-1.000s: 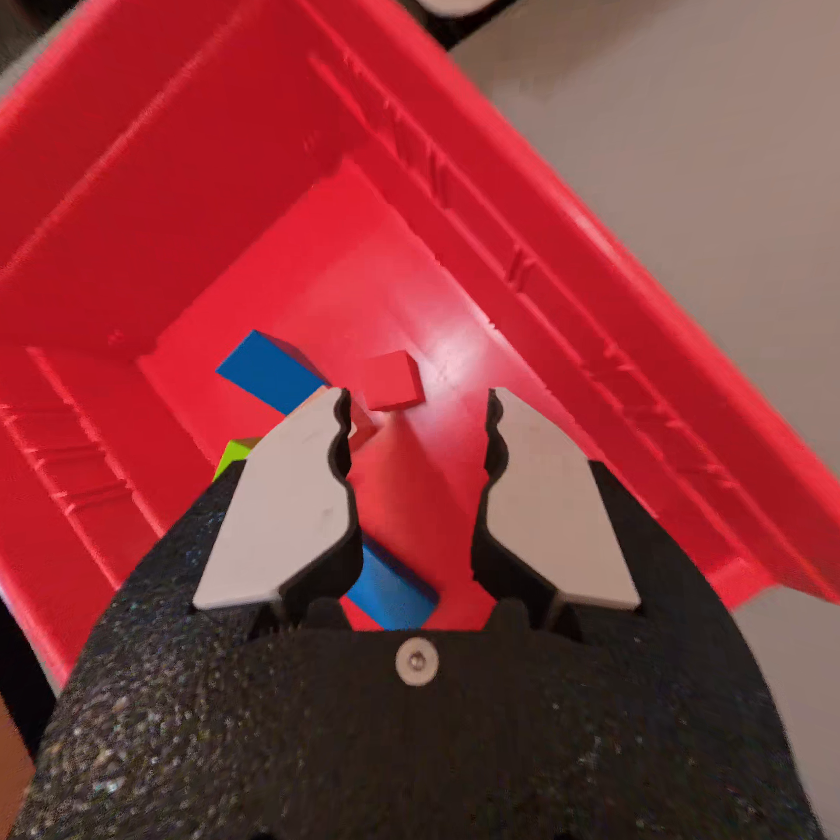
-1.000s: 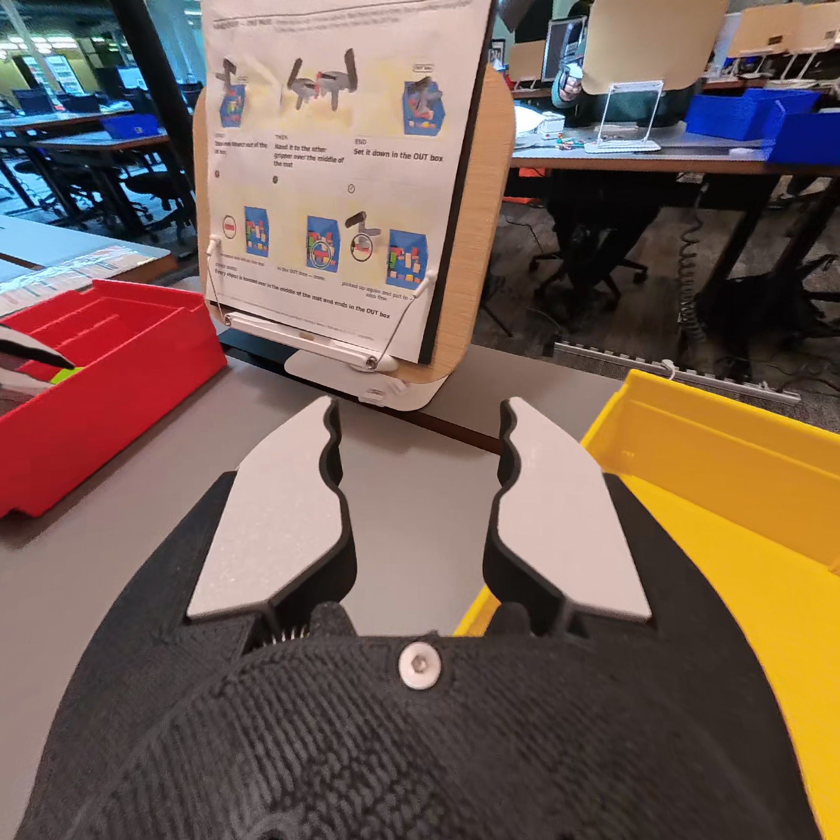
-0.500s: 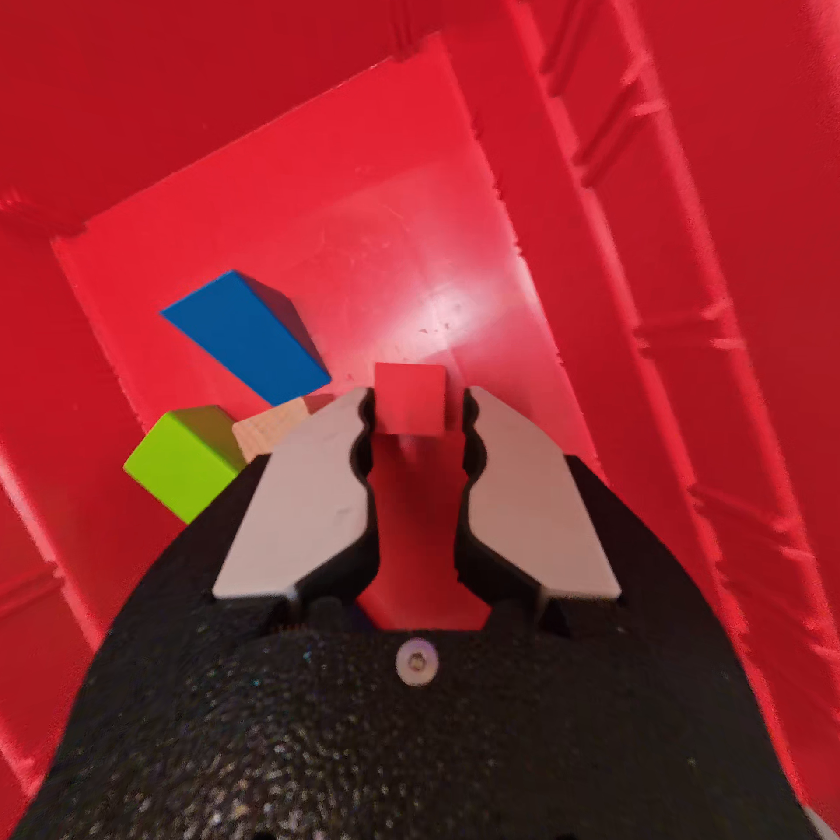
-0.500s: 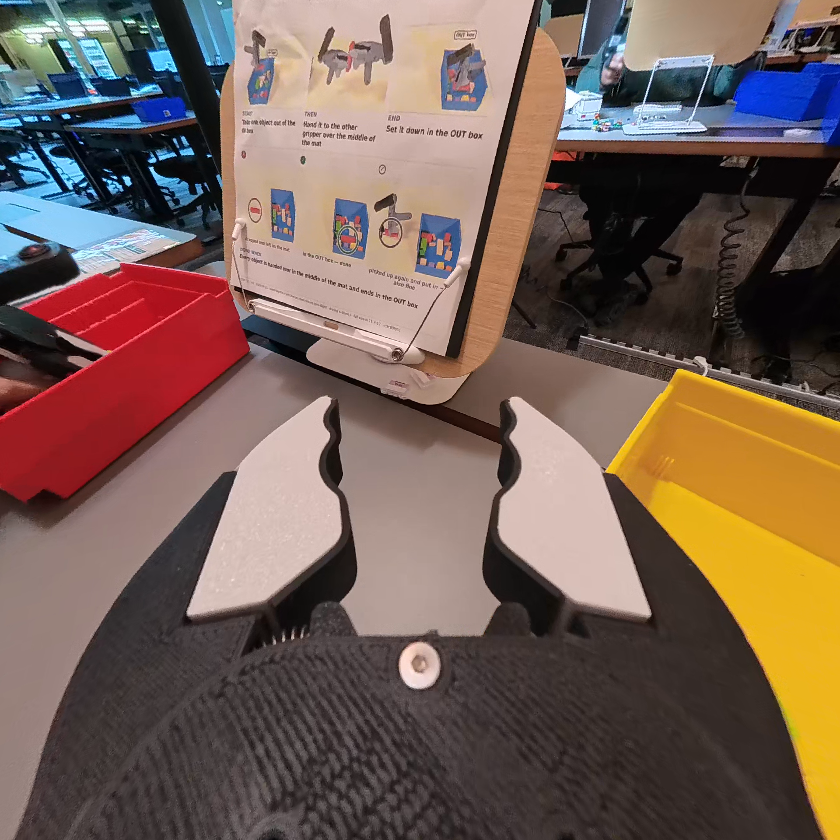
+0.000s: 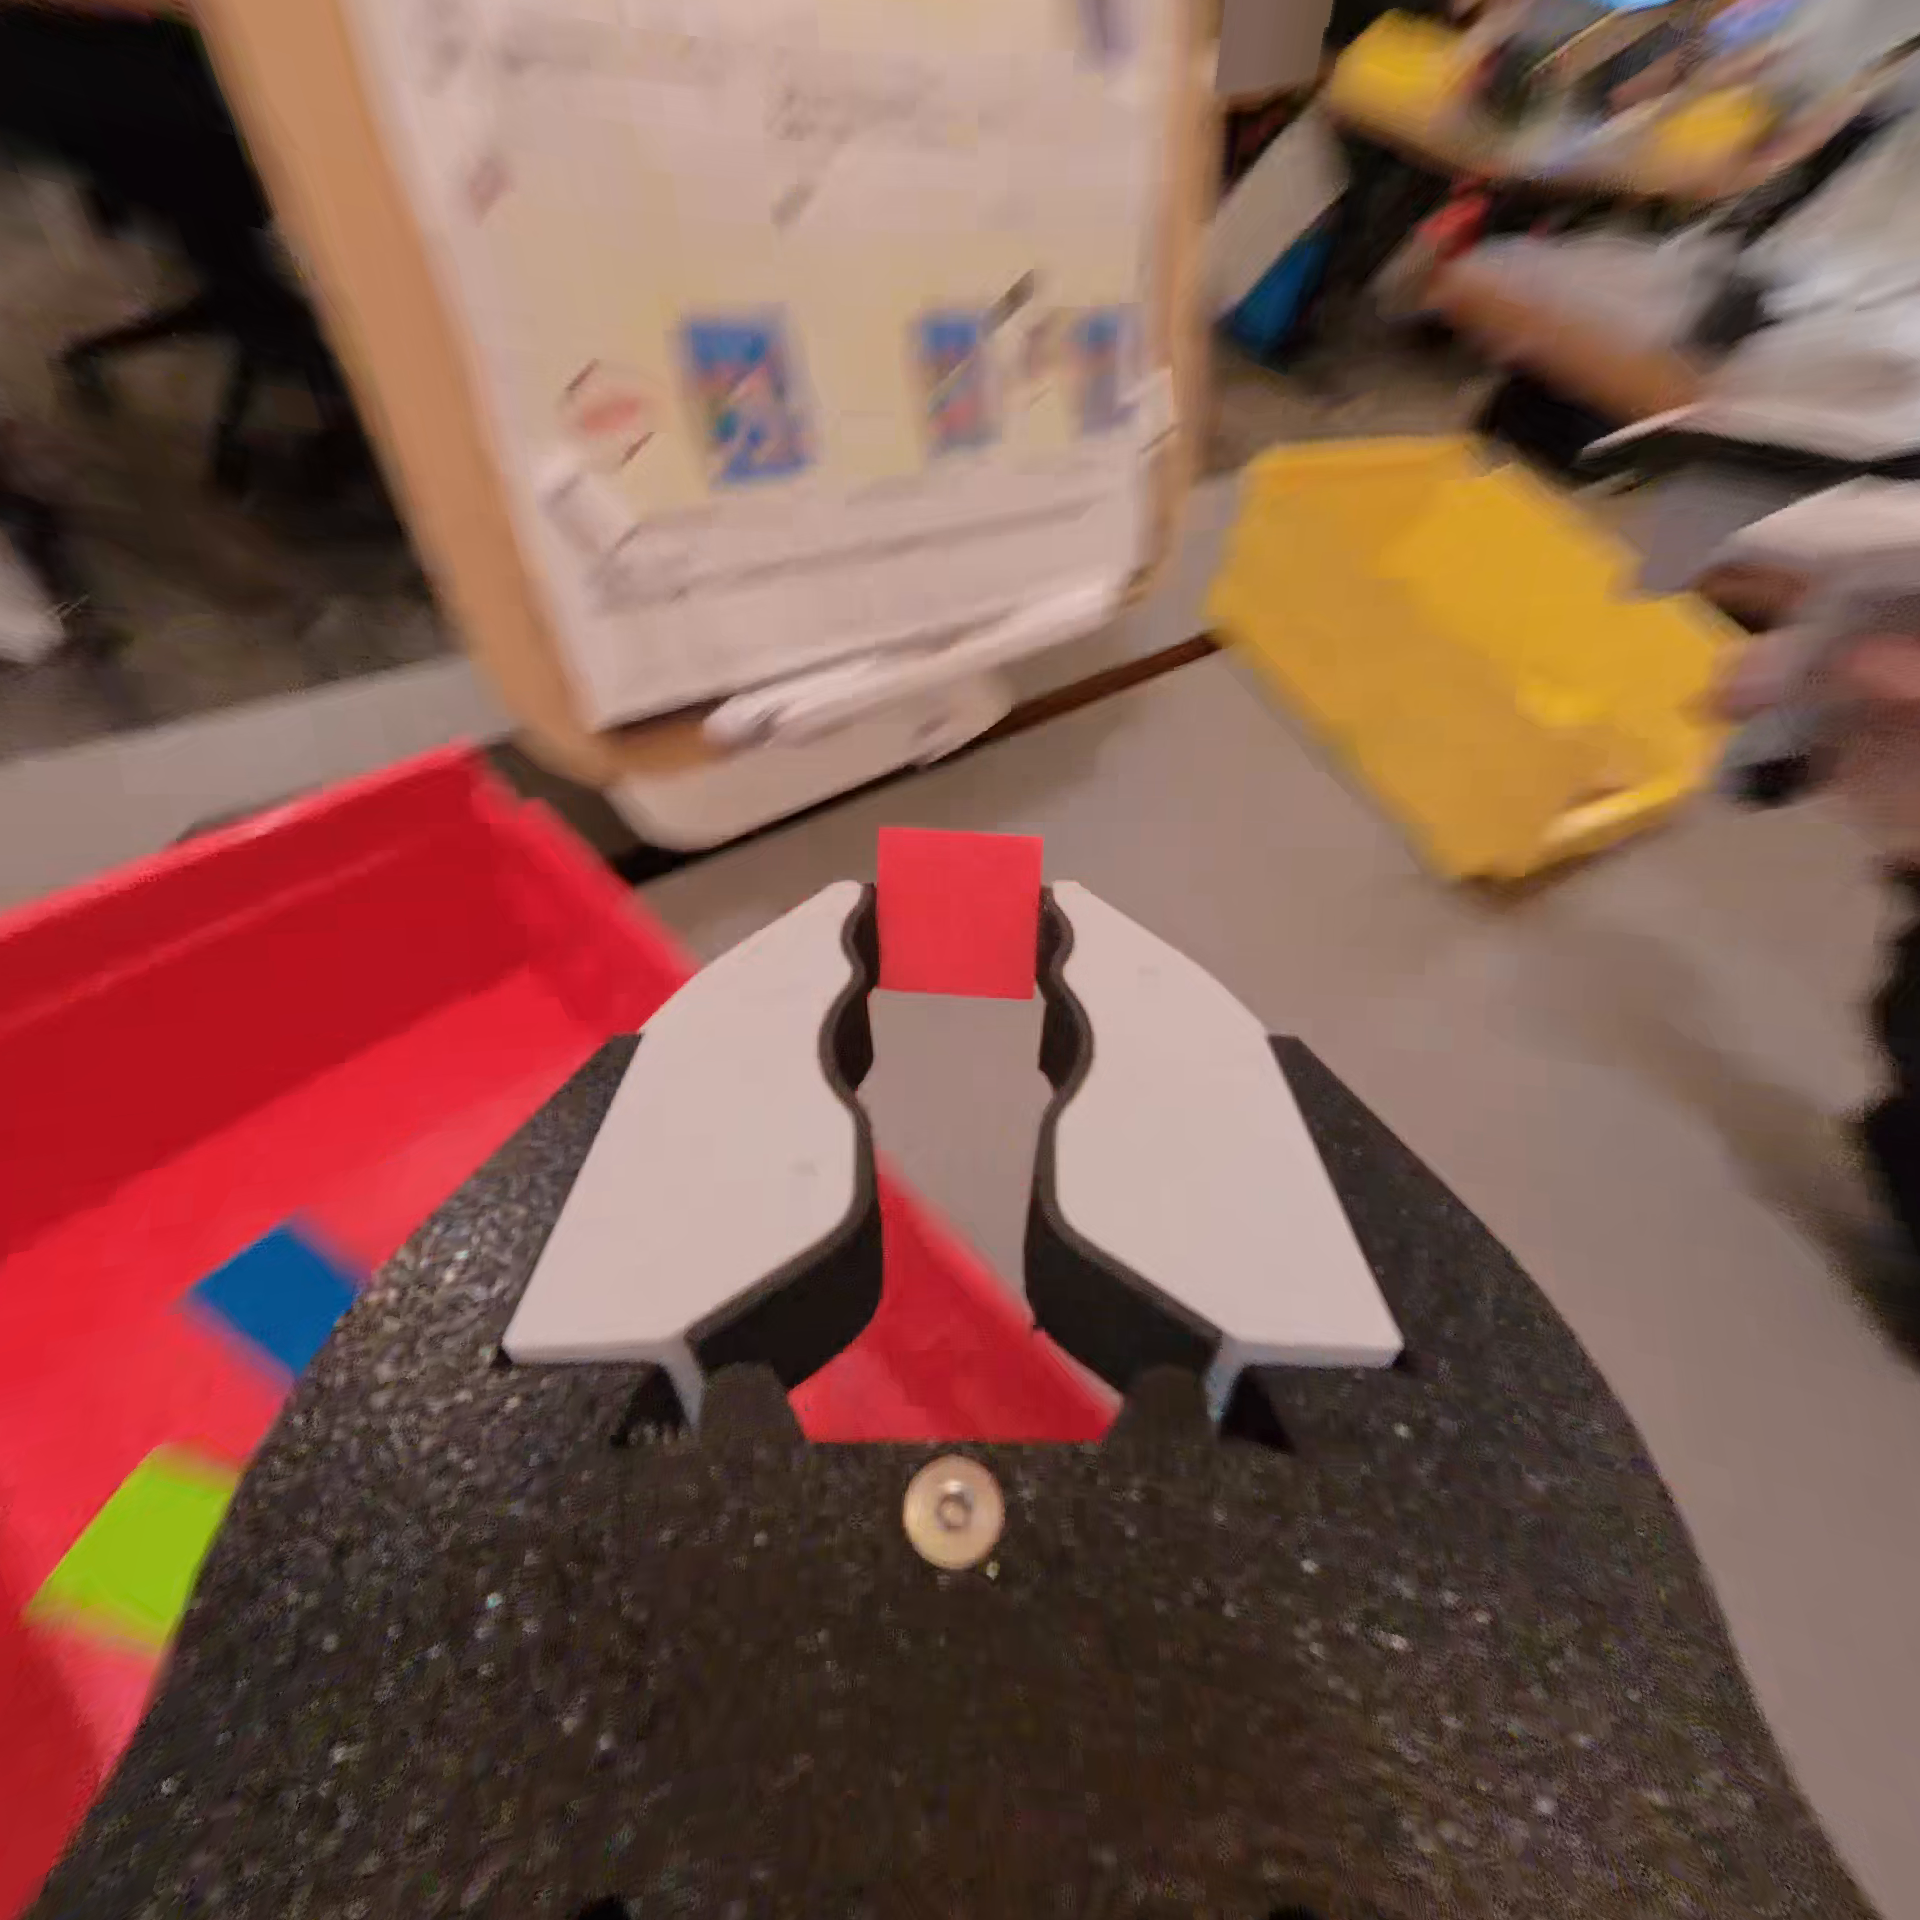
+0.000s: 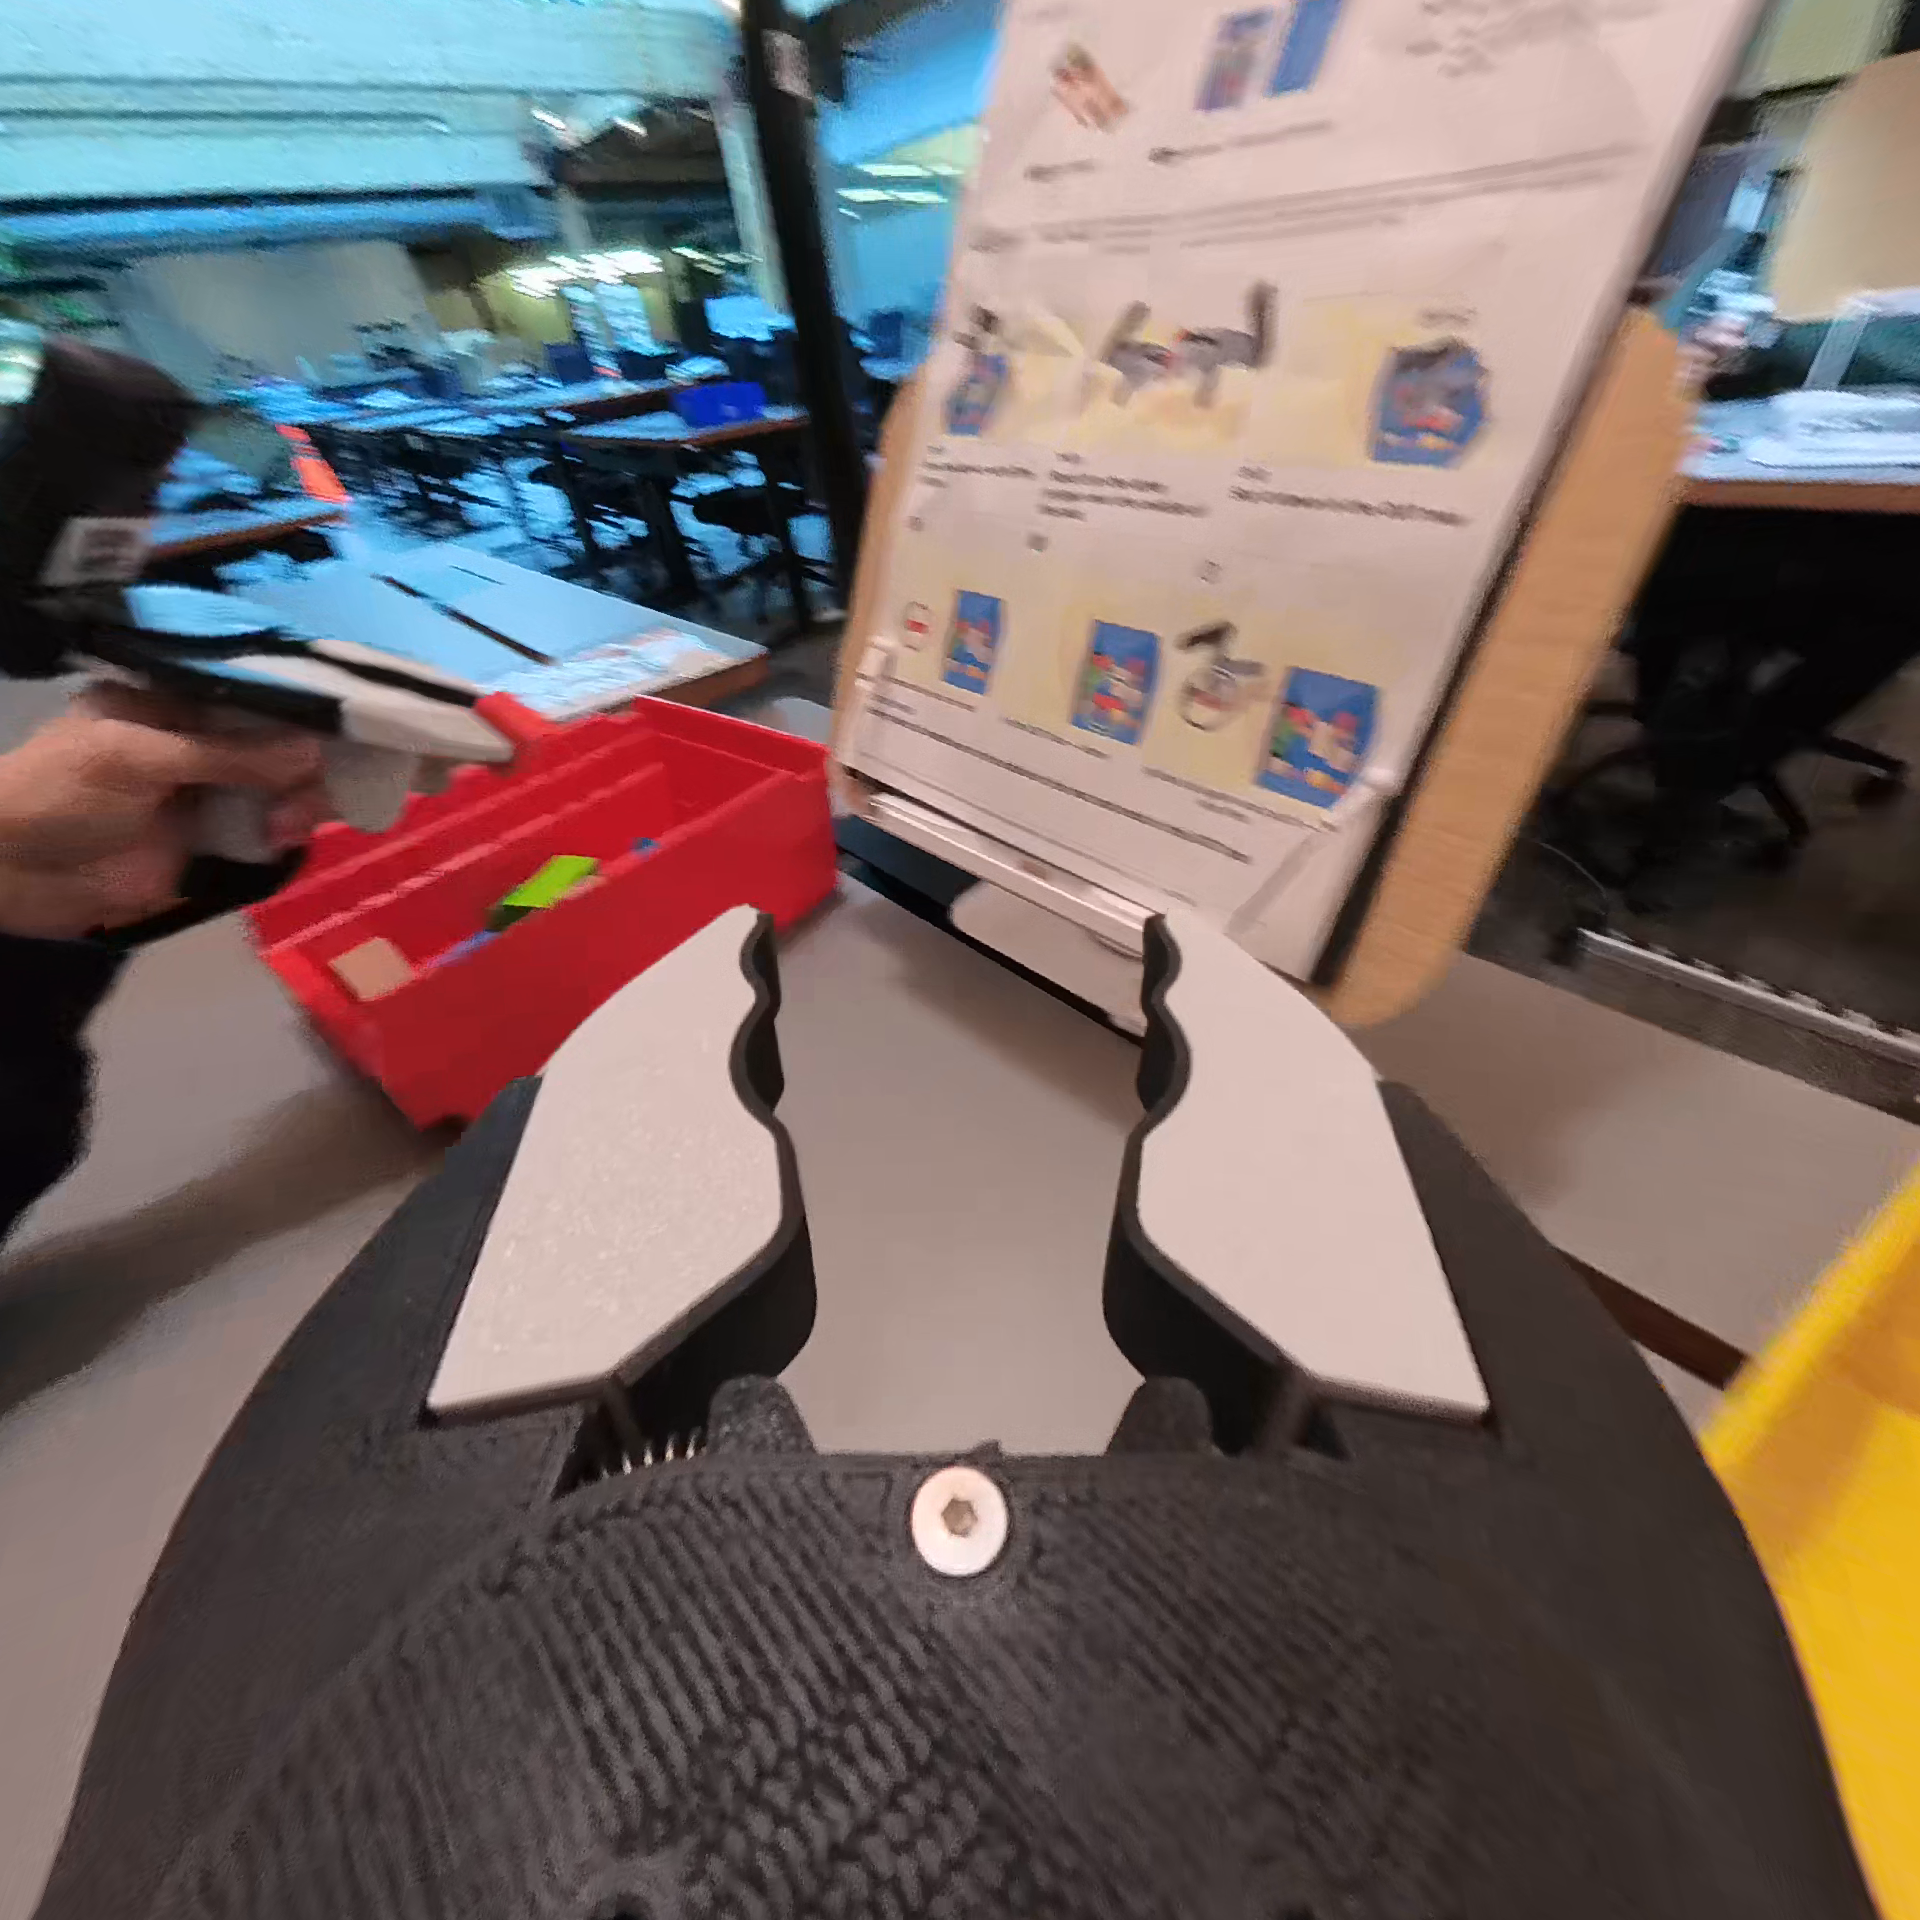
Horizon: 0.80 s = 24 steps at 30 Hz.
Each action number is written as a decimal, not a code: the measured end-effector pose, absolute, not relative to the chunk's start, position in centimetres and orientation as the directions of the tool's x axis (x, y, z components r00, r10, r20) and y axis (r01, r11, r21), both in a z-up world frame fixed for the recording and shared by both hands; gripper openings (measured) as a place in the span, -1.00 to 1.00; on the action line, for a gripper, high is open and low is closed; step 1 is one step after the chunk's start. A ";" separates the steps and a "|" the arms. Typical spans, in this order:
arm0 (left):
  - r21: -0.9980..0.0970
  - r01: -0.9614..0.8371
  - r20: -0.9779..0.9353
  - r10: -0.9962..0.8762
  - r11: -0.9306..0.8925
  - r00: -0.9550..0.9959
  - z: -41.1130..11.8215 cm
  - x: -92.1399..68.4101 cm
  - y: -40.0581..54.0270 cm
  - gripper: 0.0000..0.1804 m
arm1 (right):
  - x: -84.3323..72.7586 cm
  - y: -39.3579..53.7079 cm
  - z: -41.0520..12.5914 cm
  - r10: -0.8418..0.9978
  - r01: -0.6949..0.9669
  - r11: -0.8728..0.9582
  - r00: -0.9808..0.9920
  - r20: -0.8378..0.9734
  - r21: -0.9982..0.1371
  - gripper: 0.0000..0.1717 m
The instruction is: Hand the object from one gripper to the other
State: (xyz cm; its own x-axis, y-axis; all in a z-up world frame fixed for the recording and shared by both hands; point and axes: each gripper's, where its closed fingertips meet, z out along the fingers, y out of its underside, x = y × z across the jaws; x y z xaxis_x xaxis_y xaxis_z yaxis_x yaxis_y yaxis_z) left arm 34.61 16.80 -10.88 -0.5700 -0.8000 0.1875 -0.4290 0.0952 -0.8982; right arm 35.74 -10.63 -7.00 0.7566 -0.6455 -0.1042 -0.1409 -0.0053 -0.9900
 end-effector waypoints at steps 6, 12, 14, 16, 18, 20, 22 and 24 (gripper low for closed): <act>-0.991 -0.136 0.115 -0.452 0.014 -0.884 -3.8 29.1 8.0 -0.70 | 29.7 -3.5 -3.2 -0.295 -0.140 0.151 0.939 -0.179 -0.979 -0.26; -0.998 -0.056 0.058 -0.223 -0.015 -0.973 -2.3 25.2 2.3 -0.70 | 25.2 -0.1 -0.7 -0.101 -0.095 0.246 0.987 -0.123 -0.965 -0.38; -1.000 -0.014 0.013 -0.194 0.006 -0.981 -2.4 24.4 1.3 -0.70 | 24.4 0.4 -0.4 -0.067 -0.080 0.251 0.993 -0.099 -0.965 -0.41; -1.000 0.025 -0.027 -0.181 0.015 -0.983 -2.4 23.9 0.6 -0.69 | 24.1 0.7 -0.6 -0.053 -0.070 0.243 0.995 -0.086 -0.967 -0.42; -0.999 0.039 -0.041 -0.170 0.018 -0.985 -2.4 23.6 0.2 -0.70 | 24.1 0.8 -0.7 -0.052 -0.061 0.238 0.996 -0.075 -0.969 -0.44; -0.998 0.052 -0.054 -0.168 0.017 -0.984 -2.4 23.4 0.0 -0.70 | 24.1 0.8 -1.0 -0.037 -0.062 0.234 0.997 -0.073 -0.970 -0.45; -0.998 0.059 -0.060 -0.165 0.008 -0.984 -2.2 23.3 -0.1 -0.70 | 23.8 0.8 -1.1 0.001 -0.069 0.234 0.998 -0.071 -0.970 -0.49; -0.998 0.068 -0.068 -0.167 0.007 -0.984 -2.2 23.3 -0.2 -0.70 | 23.5 0.8 -1.0 0.021 -0.072 0.243 0.997 -0.069 -0.967 -0.54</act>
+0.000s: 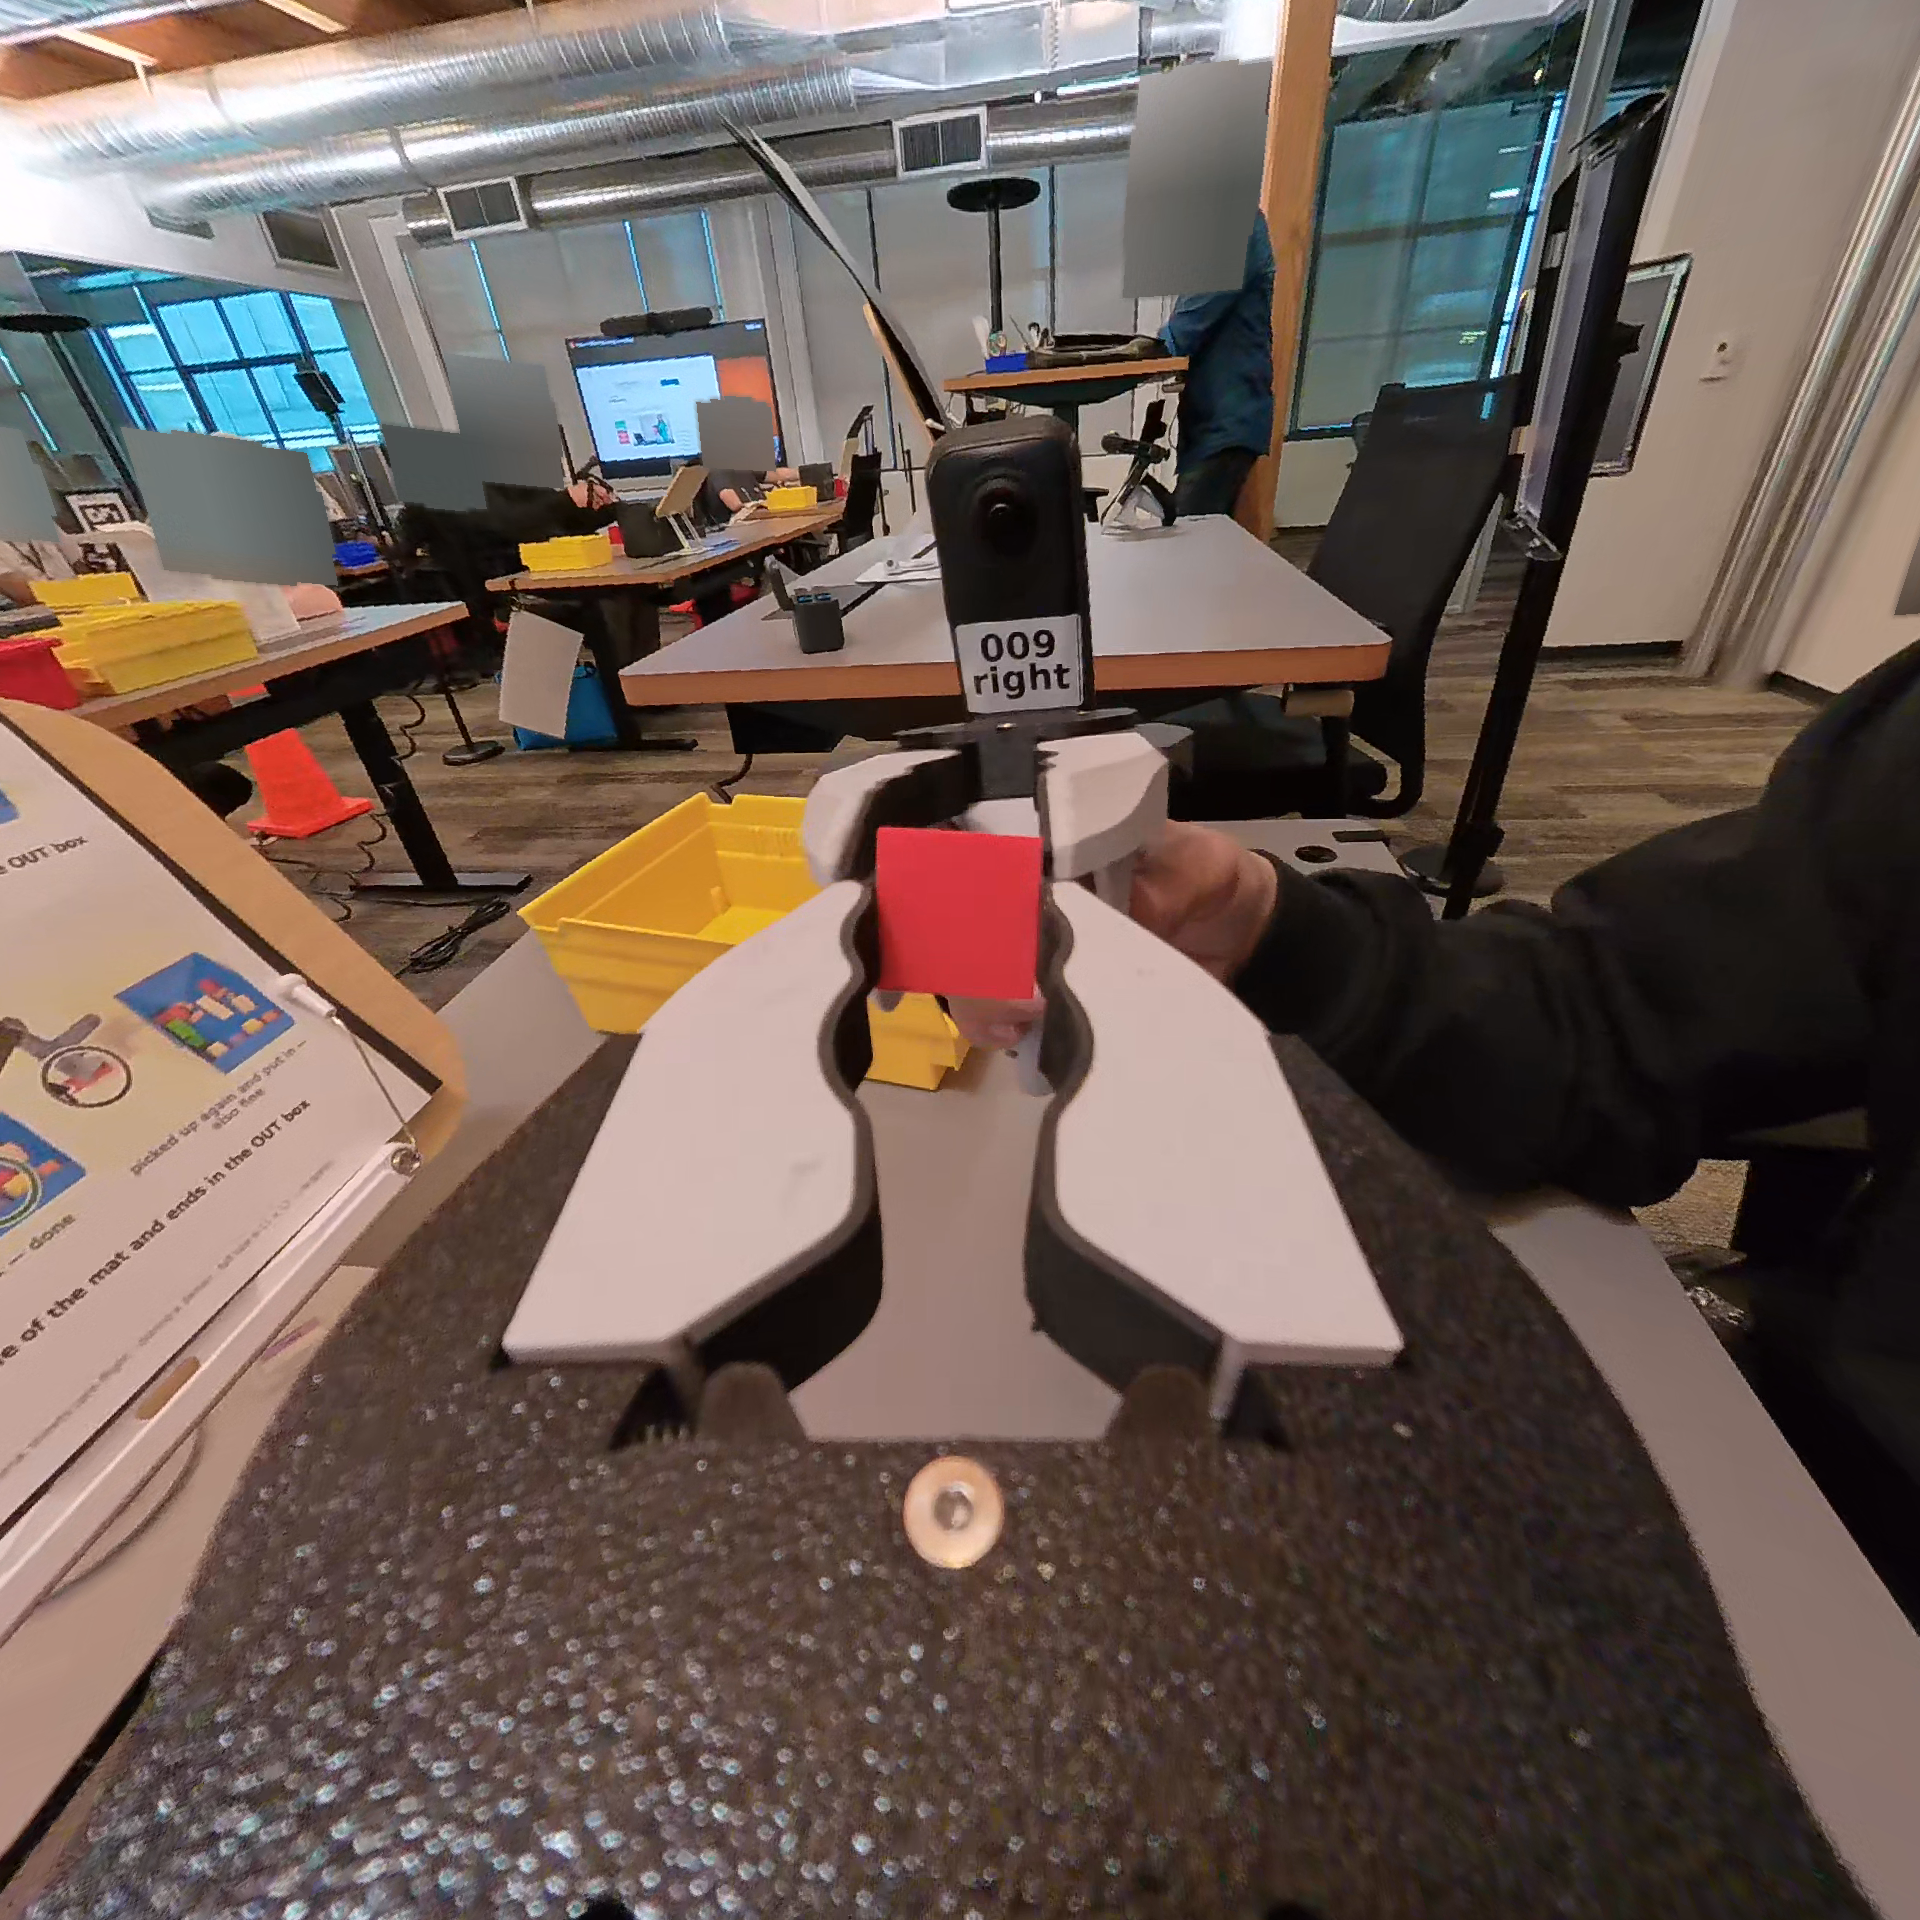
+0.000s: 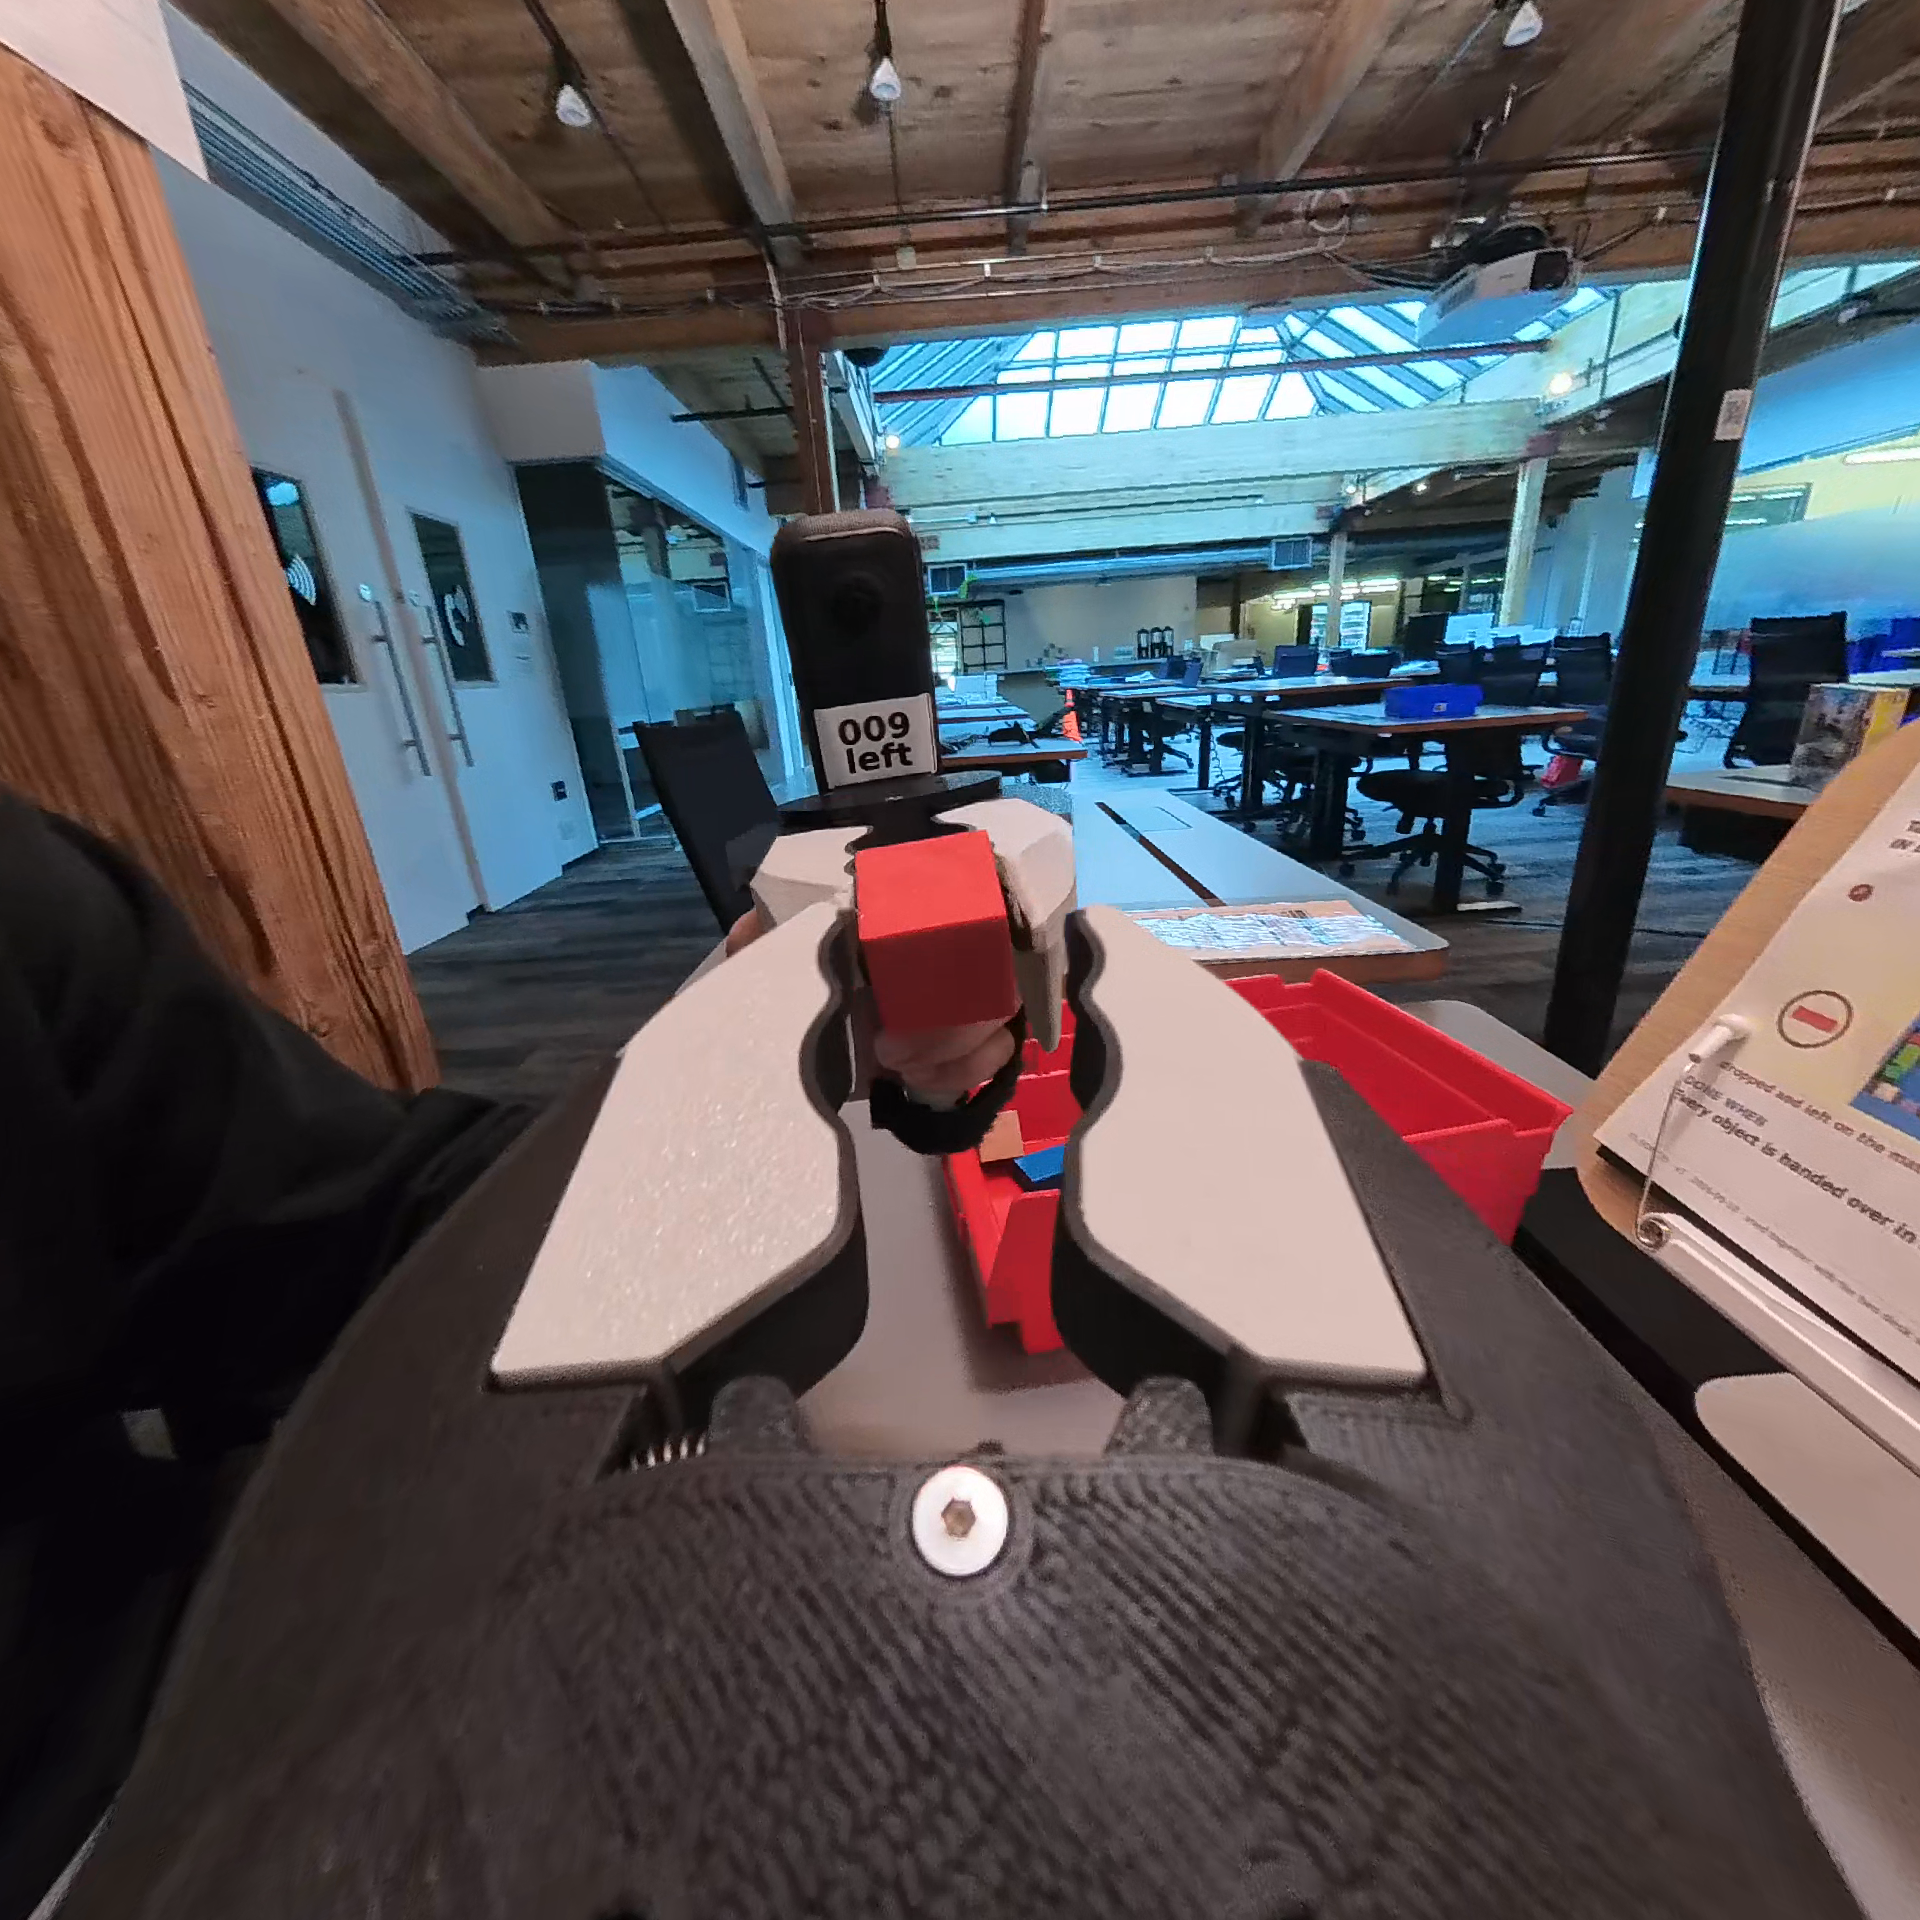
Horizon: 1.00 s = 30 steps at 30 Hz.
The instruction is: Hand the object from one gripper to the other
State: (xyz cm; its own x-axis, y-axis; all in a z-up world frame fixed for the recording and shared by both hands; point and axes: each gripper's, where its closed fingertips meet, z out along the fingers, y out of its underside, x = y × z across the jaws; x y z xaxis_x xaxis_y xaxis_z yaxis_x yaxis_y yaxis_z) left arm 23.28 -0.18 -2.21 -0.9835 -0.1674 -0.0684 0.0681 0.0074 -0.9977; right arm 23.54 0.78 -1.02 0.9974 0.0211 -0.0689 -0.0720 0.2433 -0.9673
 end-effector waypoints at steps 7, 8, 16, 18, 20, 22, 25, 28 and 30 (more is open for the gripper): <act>-0.997 0.069 -0.071 -0.176 0.018 -0.982 -2.6 23.5 -0.3 -0.69 | 23.1 0.8 -1.3 -0.005 0.013 0.192 1.000 0.012 -0.981 -0.69; -0.997 0.074 -0.076 -0.200 0.022 -0.977 -2.7 23.8 -0.3 -0.67 | 23.3 0.7 -1.3 -0.026 0.030 0.186 0.999 0.026 -0.982 -0.69; -0.994 -0.022 -0.020 -0.381 0.107 -0.925 -4.0 26.8 1.5 -0.43 | 32.6 -12.1 -2.0 -0.591 0.133 0.027 0.802 0.092 -0.991 -0.70; -0.990 -0.044 -0.018 -0.432 0.134 -0.902 -4.6 27.7 2.3 -0.44 | 35.8 -18.4 -4.1 -0.768 0.098 -0.068 0.630 0.115 -0.993 -0.70; -0.984 -0.065 -0.017 -0.456 0.164 -0.890 -5.4 28.4 2.8 -0.42 | 38.1 -23.4 -7.4 -0.858 -0.001 -0.144 0.499 0.125 -0.990 -0.70; -0.978 -0.086 -0.011 -0.461 0.190 -0.887 -6.1 28.6 2.8 -0.36 | 39.4 -26.2 -10.6 -0.892 -0.114 -0.163 0.441 0.097 -0.980 -0.70; -0.965 -0.098 -0.029 -0.473 0.242 -0.881 -7.1 28.9 2.8 -0.31 | 40.6 -28.0 -15.1 -0.920 -0.278 -0.193 0.385 0.074 -0.941 -0.70; -0.946 -0.114 -0.053 -0.491 0.304 -0.870 -8.2 29.4 2.8 -0.30 | 41.3 -28.4 -17.8 -0.933 -0.369 -0.235 0.346 0.102 -0.899 -0.70; -0.937 -0.121 -0.059 -0.488 0.328 -0.871 -8.7 29.4 2.7 -0.30 | 41.4 -28.4 -19.0 -0.938 -0.424 -0.243 0.333 0.100 -0.872 -0.70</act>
